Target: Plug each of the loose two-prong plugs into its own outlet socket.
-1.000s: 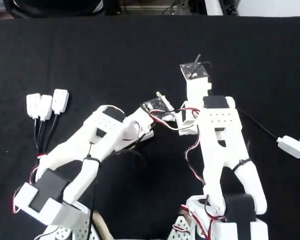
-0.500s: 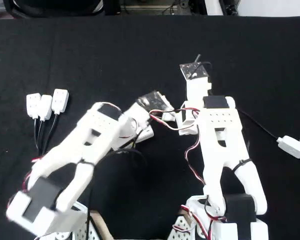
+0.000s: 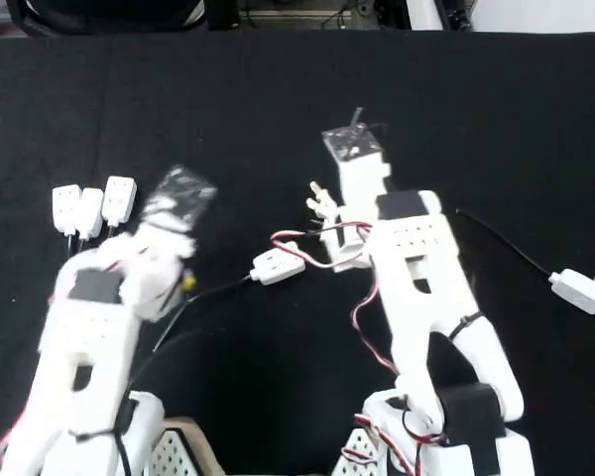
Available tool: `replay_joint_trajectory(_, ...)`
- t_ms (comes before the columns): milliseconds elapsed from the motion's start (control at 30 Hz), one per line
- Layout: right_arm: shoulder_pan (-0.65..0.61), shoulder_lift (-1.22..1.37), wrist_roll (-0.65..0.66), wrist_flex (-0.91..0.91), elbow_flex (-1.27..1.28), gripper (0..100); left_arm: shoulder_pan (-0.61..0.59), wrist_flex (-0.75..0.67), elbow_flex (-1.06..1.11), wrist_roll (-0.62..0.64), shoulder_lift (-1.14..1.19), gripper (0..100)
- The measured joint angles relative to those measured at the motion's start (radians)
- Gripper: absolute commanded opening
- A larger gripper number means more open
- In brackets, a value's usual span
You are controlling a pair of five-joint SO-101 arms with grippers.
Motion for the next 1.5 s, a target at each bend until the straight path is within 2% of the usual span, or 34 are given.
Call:
replay_joint_trajectory(233, -0.123, 0.0, 0.041, -0.002, -0.06, 1.1, -0.207, -0.002, 0.275, 0.0, -0.321, 18)
replay_joint_trajectory(333, -0.19, 0.0, 0.068, -0.002, -0.063, 1.1, -0.265, -0.072, 0.404, -0.025, -0.439, 18)
replay_joint_trajectory(467, -0.244, 0.0, 0.077, -0.003, -0.063, 1.1, -0.282, -0.11, 0.545, -0.048, -0.586, 18)
replay_joint_trajectory(767, -0.253, 0.0, 0.075, -0.153, 0.003, 1.1, -0.285, 0.055, 0.652, -0.044, -0.942, 18)
replay_joint_trajectory(967, -0.307, 0.0, 0.034, -0.169, 0.043, 1.1, -0.285, 0.066, 0.652, -0.046, -0.948, 18)
replay_joint_trajectory(1200, -0.307, 0.0, -0.017, -0.18, 0.061, 1.1, -0.285, 0.066, 0.652, -0.046, -0.948, 18)
replay_joint_trajectory(1500, -0.227, 0.0, -0.051, -0.272, 0.112, 1.1, -0.285, 0.066, 0.652, -0.046, -0.948, 18)
